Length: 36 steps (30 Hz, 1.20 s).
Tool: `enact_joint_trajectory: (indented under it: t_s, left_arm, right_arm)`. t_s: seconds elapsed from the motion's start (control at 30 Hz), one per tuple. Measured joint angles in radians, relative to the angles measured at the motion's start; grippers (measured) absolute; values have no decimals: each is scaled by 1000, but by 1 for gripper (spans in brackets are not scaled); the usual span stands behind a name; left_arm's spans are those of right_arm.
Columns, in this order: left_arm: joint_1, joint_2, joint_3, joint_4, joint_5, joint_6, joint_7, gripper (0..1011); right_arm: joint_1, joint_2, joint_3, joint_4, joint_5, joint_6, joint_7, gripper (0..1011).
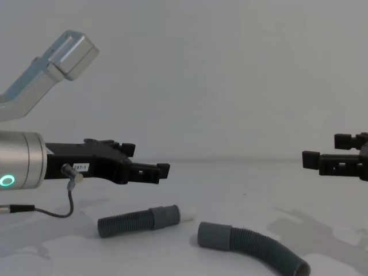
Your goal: Use both hands to pick up one end of the pipe from the table, align the ends, and insert them.
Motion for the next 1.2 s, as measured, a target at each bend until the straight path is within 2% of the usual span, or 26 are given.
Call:
enact_joint_trajectory:
  t_s: [0.23,0.57,1.2]
  left_arm:
    - [-10,11,10,17,-27,3,-62,1001]
    - [-30,26,39,44,-26,-6,-110,1001]
    - [-47,43,88,71,-9,-32,-148,1001]
  right_arm:
    - [29,12,-26,14,16,32,42,1001]
    - [64,22,-58,33,34,66,89,1000]
    - [104,25,-110,41,47,98,123,1000]
